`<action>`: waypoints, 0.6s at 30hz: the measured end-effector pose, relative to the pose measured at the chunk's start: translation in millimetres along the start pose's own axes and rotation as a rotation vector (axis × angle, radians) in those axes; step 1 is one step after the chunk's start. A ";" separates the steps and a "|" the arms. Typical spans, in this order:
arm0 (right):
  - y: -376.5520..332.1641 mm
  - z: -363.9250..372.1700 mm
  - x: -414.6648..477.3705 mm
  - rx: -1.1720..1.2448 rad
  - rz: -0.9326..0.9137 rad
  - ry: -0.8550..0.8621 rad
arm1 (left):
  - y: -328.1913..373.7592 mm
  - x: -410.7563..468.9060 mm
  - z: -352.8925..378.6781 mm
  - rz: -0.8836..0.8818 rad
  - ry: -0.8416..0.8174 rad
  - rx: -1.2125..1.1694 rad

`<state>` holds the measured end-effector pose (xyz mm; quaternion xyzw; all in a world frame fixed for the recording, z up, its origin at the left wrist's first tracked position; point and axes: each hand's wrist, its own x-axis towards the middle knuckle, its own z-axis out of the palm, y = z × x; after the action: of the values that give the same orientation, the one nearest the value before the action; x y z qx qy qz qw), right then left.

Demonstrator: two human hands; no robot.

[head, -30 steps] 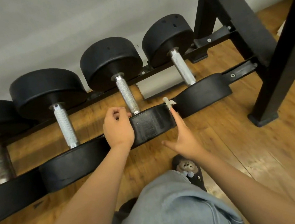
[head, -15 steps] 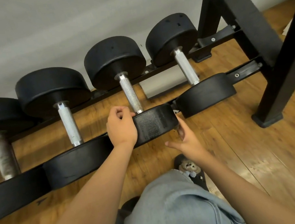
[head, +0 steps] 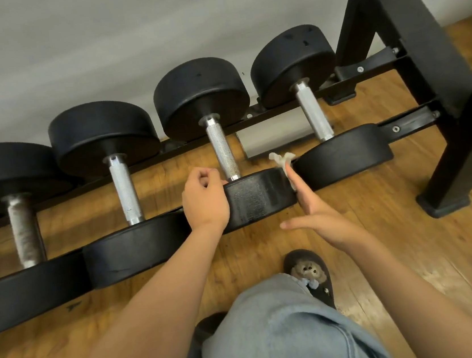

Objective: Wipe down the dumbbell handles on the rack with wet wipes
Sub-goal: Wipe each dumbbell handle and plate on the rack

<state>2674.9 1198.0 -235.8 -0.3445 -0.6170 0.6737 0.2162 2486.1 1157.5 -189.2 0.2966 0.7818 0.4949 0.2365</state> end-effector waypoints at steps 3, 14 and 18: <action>6.1 -2.2 5.9 -0.052 0.052 -0.009 | -0.9 0.8 0.5 -0.001 -0.002 0.006; 36.2 9.2 23.9 0.144 0.144 0.150 | -0.7 2.0 1.5 0.006 0.005 0.023; 38.1 12.7 12.9 0.202 0.113 0.160 | -0.5 1.5 1.3 0.007 0.005 0.025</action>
<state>2662.1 1193.1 -275.7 -0.4079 -0.5065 0.7137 0.2602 2485.8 1159.2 -190.2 0.3012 0.7874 0.4866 0.2292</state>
